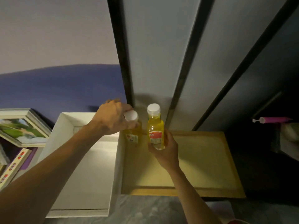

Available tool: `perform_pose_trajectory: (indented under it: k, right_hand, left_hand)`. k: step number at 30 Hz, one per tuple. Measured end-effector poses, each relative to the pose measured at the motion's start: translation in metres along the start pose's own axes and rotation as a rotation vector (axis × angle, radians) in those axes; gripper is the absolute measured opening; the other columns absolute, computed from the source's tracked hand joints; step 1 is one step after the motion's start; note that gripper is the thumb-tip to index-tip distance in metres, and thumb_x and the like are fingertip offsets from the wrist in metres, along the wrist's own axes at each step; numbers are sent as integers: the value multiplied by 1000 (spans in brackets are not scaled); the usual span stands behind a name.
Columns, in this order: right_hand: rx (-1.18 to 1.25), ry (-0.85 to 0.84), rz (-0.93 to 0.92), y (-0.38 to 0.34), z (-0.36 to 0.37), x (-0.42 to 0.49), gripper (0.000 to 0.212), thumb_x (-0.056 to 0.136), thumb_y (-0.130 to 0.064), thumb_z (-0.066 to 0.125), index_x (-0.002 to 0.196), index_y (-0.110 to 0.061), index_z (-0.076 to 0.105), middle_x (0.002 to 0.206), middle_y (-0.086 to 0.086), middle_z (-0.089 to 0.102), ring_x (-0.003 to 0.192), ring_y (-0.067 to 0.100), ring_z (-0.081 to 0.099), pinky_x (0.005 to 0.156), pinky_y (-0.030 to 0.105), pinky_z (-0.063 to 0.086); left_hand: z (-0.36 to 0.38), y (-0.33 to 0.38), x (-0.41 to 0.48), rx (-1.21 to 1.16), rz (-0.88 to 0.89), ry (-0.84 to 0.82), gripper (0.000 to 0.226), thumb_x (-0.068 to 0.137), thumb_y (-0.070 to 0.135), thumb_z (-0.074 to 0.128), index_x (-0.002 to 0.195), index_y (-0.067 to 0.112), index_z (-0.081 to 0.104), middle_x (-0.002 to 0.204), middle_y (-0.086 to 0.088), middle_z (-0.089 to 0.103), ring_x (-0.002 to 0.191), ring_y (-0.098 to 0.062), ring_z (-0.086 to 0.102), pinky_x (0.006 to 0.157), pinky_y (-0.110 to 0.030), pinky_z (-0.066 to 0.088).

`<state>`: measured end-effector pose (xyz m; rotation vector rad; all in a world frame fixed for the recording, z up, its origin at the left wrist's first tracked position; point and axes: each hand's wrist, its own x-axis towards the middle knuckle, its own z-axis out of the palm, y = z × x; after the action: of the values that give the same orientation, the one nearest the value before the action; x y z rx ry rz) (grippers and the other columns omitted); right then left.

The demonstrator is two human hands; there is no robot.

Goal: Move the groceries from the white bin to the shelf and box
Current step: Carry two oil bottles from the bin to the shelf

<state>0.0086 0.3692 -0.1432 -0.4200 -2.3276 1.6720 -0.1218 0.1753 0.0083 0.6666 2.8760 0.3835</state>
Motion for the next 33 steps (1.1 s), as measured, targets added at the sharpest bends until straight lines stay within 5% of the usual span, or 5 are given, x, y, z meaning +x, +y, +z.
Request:
perform_pose_trajectory:
  k: [15,18,22,28,33]
  right_hand:
    - [19,-69,132,30,31,14,85,73,-29,97,141,-37,46,136,-12,63,124,7,64,100,39,61]
    - [-29,-139,100,7,11,3,89,79,-41,93,152,-36,43,148,-11,56,135,11,58,107,44,57]
    - [-235,-176,54,-67,-49,-16,105,82,-75,73,165,-38,21,172,-18,22,155,3,24,120,35,32]
    - [-553,-200,-17,-225,-144,-15,105,91,-77,57,169,-34,1,177,-14,-4,163,15,6,127,47,22]
    - [-720,-159,-98,-364,-183,-28,131,66,-107,26,168,-32,-9,176,-11,-15,164,21,3,128,55,25]
  left_hand:
    - [17,-12,-11,-54,80,111,57,80,67,80,121,28,72,118,6,72,118,-16,52,103,-40,40]
    - [14,-9,-25,-106,33,65,77,80,79,70,141,31,60,140,6,66,134,-21,51,112,-45,42]
    - [-26,-2,-59,-203,-26,68,99,77,101,36,155,39,40,158,9,50,144,-23,49,116,-53,46]
    - [-143,17,-112,-162,-20,129,104,82,98,28,166,37,20,175,6,22,159,-25,28,129,-53,23]
    - [-243,28,-163,-190,-5,213,105,83,98,27,168,37,16,176,7,18,162,-23,19,130,-52,16]
